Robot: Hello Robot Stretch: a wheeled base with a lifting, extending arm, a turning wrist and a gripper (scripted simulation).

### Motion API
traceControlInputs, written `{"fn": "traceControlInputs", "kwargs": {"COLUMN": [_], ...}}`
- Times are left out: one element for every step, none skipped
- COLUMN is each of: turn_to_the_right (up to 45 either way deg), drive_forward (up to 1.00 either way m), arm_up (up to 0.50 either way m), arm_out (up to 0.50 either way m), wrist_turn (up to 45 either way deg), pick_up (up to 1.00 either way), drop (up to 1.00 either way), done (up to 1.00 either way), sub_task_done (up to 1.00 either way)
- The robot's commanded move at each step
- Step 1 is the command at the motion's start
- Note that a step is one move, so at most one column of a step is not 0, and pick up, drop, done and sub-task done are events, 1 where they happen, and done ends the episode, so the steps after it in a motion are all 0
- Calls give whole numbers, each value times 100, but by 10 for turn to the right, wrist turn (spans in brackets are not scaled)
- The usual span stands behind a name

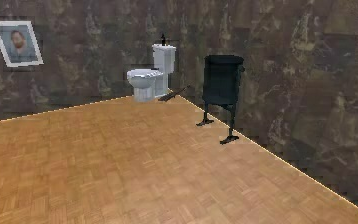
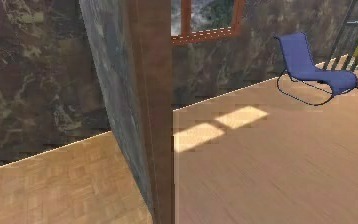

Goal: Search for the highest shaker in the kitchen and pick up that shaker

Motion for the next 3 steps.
{"fn": "traceControlInputs", "kwargs": {"turn_to_the_right": [0, -450, -30], "drive_forward": [40, 0, 0], "arm_up": [0, 0, 0], "arm_out": [0, 0, 0], "wrist_turn": [0, 0, 0], "pick_up": [0, 0, 0], "drop": [0, 0, 0], "done": [0, 0, 0], "sub_task_done": [0, 0, 0]}}
